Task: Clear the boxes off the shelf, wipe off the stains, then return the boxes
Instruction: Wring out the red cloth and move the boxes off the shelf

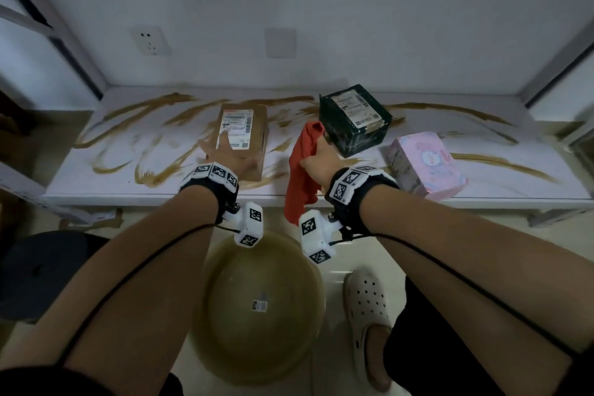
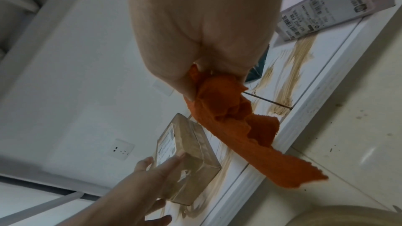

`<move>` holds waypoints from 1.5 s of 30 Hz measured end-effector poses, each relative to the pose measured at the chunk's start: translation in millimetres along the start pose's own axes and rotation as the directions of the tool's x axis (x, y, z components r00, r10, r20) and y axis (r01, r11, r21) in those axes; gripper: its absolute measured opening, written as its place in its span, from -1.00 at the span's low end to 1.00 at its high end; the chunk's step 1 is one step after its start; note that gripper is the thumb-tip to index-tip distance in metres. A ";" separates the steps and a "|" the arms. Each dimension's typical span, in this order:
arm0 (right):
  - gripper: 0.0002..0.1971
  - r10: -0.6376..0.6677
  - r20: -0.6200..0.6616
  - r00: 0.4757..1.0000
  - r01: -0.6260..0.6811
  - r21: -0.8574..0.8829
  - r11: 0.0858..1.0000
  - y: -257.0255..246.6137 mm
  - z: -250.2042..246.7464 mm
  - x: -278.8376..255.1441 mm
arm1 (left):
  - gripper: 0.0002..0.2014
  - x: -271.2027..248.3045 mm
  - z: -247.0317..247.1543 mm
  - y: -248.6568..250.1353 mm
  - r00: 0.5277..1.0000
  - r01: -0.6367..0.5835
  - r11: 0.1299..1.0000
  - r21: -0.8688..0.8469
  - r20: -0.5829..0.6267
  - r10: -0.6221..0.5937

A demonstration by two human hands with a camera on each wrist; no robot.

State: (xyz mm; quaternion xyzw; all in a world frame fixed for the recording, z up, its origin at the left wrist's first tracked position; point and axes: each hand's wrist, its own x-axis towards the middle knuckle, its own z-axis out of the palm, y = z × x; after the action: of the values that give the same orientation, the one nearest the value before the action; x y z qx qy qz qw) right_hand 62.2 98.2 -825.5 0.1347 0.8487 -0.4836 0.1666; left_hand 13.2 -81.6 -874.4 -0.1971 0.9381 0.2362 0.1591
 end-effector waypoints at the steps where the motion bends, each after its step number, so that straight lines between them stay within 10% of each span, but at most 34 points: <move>1: -0.27 -0.001 0.000 1.000 0.001 -0.001 1.000 0.1 3.0 0.3 | 0.03 3.5 2.0 -6.3 1.000 -0.017 0.999 -0.031 -0.007 0.017; 12: -0.29 0.003 -0.020 1.000 -0.003 -0.022 1.000 -6.1 12.9 -0.9 | -0.16 5.6 12.1 10.8 0.991 -0.132 0.977 0.166 -0.002 0.134; 19: -0.24 0.017 0.009 1.000 -0.017 -0.049 0.999 -3.5 14.7 2.7 | -0.45 10.0 16.1 4.0 0.992 -0.080 0.997 0.021 -0.093 0.081; 29: -0.23 -0.028 0.067 0.997 0.033 -0.070 0.997 -27.9 50.6 -25.9 | -0.33 -36.3 -20.0 -51.9 0.953 -0.155 0.985 -0.081 -0.277 0.127; 45: -0.29 -0.135 0.226 0.965 0.165 -0.118 0.979 -90.3 193.4 -97.2 | -0.30 -96.8 -103.5 -279.0 0.858 0.344 0.922 -0.176 -0.340 -0.385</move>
State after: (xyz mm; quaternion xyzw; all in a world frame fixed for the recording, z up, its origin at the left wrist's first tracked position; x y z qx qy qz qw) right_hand 144.8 -120.5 -807.5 0.0048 0.8643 -0.4475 0.2296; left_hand 200.5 -331.6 -855.9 -0.4203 0.8823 0.2116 0.0114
